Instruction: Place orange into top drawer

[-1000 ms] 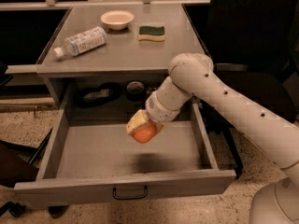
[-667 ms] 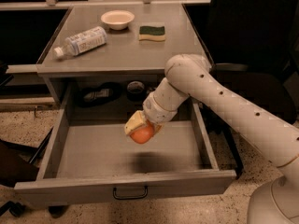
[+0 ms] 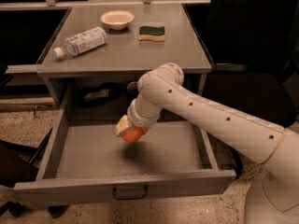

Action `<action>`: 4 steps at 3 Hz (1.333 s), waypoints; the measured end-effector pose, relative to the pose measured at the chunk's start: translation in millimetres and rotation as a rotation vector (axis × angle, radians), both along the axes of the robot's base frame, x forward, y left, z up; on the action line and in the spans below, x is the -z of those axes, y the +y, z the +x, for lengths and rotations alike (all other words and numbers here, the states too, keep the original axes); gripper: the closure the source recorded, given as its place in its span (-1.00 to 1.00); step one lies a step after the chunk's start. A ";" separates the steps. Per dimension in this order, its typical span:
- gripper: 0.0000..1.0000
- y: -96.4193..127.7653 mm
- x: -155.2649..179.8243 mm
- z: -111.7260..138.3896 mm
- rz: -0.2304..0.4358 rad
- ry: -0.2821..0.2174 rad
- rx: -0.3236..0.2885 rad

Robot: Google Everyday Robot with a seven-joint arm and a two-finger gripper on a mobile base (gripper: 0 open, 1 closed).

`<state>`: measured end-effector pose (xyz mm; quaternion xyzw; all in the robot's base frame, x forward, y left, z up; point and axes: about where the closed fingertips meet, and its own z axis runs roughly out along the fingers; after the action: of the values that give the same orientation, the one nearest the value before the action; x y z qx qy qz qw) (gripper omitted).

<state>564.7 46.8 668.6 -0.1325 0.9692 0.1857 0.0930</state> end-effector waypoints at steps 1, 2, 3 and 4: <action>1.00 14.3 9.0 18.2 -0.052 -0.071 0.028; 1.00 26.2 26.2 30.3 -0.076 -0.067 0.029; 1.00 36.8 46.3 37.3 -0.068 -0.025 0.008; 0.63 37.0 47.2 38.0 -0.068 -0.024 0.008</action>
Offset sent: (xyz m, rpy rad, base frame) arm 0.0458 0.0391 -0.0437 -0.1043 -0.0658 -0.0330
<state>602.6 83.7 621.4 -0.1342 0.9742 0.1505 0.1008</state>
